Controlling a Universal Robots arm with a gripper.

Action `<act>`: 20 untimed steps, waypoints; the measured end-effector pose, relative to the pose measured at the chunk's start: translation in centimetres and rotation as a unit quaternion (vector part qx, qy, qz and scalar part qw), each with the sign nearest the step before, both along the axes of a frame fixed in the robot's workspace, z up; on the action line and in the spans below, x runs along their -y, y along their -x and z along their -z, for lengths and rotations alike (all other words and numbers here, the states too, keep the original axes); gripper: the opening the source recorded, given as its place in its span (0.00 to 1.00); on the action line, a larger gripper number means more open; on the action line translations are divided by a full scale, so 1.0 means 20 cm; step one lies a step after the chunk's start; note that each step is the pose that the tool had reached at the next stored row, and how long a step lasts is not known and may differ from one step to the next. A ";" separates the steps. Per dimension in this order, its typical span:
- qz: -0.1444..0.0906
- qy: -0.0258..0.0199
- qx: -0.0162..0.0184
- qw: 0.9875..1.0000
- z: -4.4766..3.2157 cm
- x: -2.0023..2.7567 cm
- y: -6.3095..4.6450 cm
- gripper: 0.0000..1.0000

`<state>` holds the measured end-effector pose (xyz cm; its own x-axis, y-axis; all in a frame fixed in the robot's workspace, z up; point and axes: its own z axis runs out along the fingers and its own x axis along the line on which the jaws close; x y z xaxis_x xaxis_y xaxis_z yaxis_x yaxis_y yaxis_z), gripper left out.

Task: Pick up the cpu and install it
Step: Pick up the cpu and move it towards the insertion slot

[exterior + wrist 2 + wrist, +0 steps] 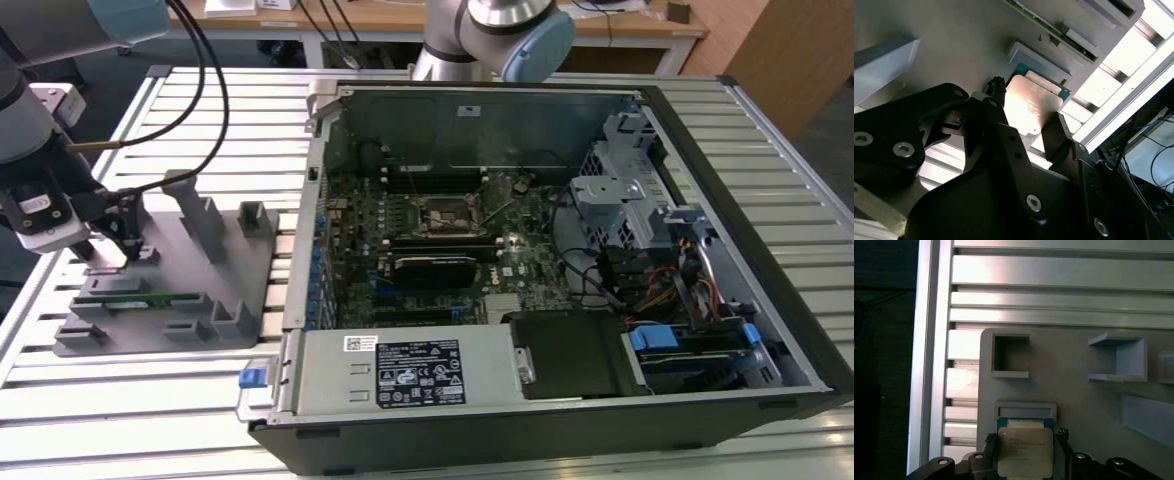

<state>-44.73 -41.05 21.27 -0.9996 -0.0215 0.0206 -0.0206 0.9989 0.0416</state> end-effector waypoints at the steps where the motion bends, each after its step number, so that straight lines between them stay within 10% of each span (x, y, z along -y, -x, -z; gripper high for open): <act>1: 0.000 0.000 0.000 1.000 -0.002 0.000 0.00 0.53; 20: 0.000 0.000 0.000 1.000 -0.039 0.000 0.00 0.53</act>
